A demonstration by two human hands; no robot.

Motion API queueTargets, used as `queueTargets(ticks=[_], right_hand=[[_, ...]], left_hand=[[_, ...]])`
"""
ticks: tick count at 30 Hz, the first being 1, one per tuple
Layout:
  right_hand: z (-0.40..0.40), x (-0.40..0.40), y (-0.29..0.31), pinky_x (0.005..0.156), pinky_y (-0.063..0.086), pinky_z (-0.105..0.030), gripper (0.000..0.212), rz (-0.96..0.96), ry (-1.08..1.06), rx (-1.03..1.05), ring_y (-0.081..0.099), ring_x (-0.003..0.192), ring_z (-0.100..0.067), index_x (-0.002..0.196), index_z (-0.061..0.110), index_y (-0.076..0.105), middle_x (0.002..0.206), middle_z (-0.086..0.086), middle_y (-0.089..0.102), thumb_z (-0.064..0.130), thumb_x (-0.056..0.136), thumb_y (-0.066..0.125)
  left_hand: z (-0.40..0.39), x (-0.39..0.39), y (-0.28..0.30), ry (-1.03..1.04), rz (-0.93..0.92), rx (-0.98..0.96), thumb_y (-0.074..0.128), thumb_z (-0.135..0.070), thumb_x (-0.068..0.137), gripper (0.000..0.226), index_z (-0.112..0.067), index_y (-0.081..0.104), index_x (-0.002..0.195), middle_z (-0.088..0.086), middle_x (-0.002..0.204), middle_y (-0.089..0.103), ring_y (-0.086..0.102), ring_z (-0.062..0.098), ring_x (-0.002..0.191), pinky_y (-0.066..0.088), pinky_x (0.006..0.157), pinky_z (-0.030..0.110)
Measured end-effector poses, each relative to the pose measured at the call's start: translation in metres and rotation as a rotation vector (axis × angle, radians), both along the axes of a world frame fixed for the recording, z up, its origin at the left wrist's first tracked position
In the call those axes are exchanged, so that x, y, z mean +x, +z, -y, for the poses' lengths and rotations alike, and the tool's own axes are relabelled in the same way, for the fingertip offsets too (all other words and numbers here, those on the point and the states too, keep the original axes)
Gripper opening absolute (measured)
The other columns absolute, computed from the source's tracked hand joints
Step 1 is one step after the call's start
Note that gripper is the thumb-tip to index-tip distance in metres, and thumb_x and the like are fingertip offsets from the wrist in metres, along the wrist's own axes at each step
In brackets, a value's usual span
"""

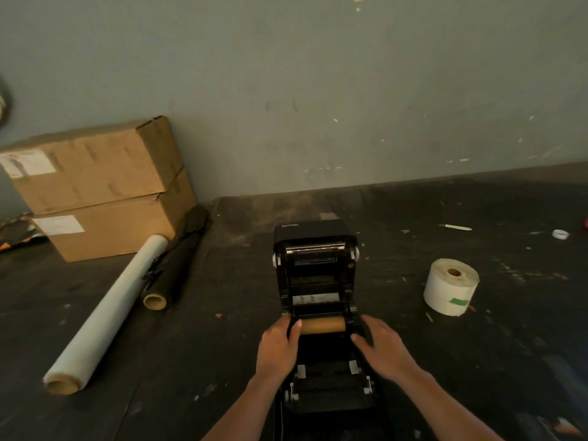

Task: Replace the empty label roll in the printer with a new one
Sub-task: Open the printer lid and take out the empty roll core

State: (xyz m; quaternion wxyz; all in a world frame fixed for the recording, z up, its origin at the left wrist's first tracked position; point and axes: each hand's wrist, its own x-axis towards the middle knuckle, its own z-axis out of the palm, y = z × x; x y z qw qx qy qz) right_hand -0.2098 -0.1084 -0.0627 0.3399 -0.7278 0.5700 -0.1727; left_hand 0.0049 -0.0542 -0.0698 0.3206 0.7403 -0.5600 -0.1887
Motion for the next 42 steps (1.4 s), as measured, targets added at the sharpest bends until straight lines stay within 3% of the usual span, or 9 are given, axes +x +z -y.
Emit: queueTargets(ticks=[10, 17, 19, 23, 27, 29, 35, 38, 42], right_hand=[[0.009, 0.021, -0.013, 0.099, 0.047, -0.036, 0.043, -0.060, 0.054, -0.213, 0.054, 0.117, -0.014, 0.136, 0.022, 0.048, 0.137, 0.000, 0.049, 0.036, 0.095, 0.048], [0.011, 0.026, -0.011, 0.101, 0.045, -0.042, 0.032, -0.073, 0.026, -0.296, 0.055, 0.115, -0.011, 0.124, 0.026, 0.059, 0.127, 0.008, 0.055, 0.032, 0.094, 0.052], [0.013, 0.027, -0.007, 0.100, 0.046, -0.039, 0.024, -0.083, 0.037, -0.307, 0.058, 0.106, -0.008, 0.114, 0.025, 0.065, 0.118, 0.009, 0.058, 0.029, 0.094, 0.052], [0.016, 0.027, -0.004, 0.079, 0.055, -0.026, 0.014, -0.011, 0.044, -0.327, 0.060, 0.078, -0.001, 0.098, 0.023, 0.068, 0.097, 0.008, 0.063, 0.022, 0.093, 0.054], [0.017, 0.030, 0.007, 0.067, 0.046, -0.012, 0.014, 0.112, 0.012, -0.385, 0.058, 0.078, 0.002, 0.100, 0.022, 0.066, 0.092, 0.010, 0.062, 0.019, 0.094, 0.053], [0.018, 0.032, 0.018, 0.069, 0.043, -0.009, 0.016, 0.144, -0.009, -0.412, 0.058, 0.081, 0.001, 0.104, 0.020, 0.066, 0.096, 0.008, 0.063, 0.019, 0.094, 0.053], [0.009, 0.019, 0.050, 0.083, 0.051, -0.022, 0.025, 0.236, -0.067, -0.430, 0.060, 0.090, -0.004, 0.116, 0.016, 0.062, 0.104, 0.005, 0.062, 0.023, 0.094, 0.054], [-0.004, 0.000, 0.059, 0.071, 0.053, -0.021, 0.029, 0.263, -0.106, -0.408, 0.062, 0.078, -0.003, 0.120, 0.016, 0.061, 0.097, 0.008, 0.061, 0.024, 0.093, 0.056], [-0.032, -0.034, 0.061, 0.056, 0.047, -0.011, 0.030, 0.221, -0.190, -0.351, 0.062, 0.064, 0.004, 0.121, 0.016, 0.061, 0.080, 0.010, 0.063, 0.023, 0.093, 0.057]], left_hand=[[0.007, -0.013, -0.001, 0.108, 0.010, 0.019, 0.051, -0.027, 0.099, 0.014, -0.020, 0.063, 0.102, -0.008, 0.087, 0.062, 0.061, 0.001, 0.071, 0.046, 0.058, 0.012], [0.009, -0.017, 0.002, 0.173, 0.018, 0.028, 0.052, -0.024, 0.098, 0.014, -0.022, 0.065, 0.092, -0.008, 0.084, 0.063, 0.062, 0.002, 0.069, 0.047, 0.058, 0.013], [0.010, -0.020, 0.005, 0.193, 0.006, 0.012, 0.051, -0.024, 0.099, 0.017, -0.022, 0.064, 0.088, -0.007, 0.079, 0.062, 0.061, 0.001, 0.065, 0.046, 0.055, 0.013], [0.015, -0.023, 0.015, 0.212, -0.042, -0.026, 0.050, -0.024, 0.100, 0.024, -0.019, 0.065, 0.082, -0.007, 0.070, 0.062, 0.059, 0.002, 0.057, 0.043, 0.049, 0.012], [0.019, -0.023, 0.028, 0.220, -0.072, -0.063, 0.049, -0.023, 0.100, 0.024, -0.019, 0.066, 0.084, -0.009, 0.068, 0.058, 0.057, -0.001, 0.056, 0.042, 0.047, 0.011], [0.020, -0.022, 0.035, 0.218, -0.089, -0.103, 0.049, -0.022, 0.100, 0.024, -0.015, 0.068, 0.087, -0.009, 0.069, 0.058, 0.057, 0.000, 0.058, 0.042, 0.049, 0.011], [0.017, -0.022, 0.060, 0.130, -0.194, -0.187, 0.050, -0.025, 0.100, 0.030, -0.020, 0.060, 0.072, -0.007, 0.064, 0.056, 0.053, 0.002, 0.054, 0.039, 0.052, 0.013], [0.012, -0.031, 0.071, 0.064, -0.257, -0.153, 0.050, -0.026, 0.100, 0.033, -0.021, 0.060, 0.069, -0.007, 0.061, 0.055, 0.052, 0.002, 0.052, 0.039, 0.052, 0.013], [0.011, -0.057, 0.067, -0.020, -0.297, -0.074, 0.051, -0.028, 0.099, 0.028, -0.013, 0.072, 0.086, -0.005, 0.070, 0.062, 0.061, 0.008, 0.065, 0.048, 0.064, 0.021]])
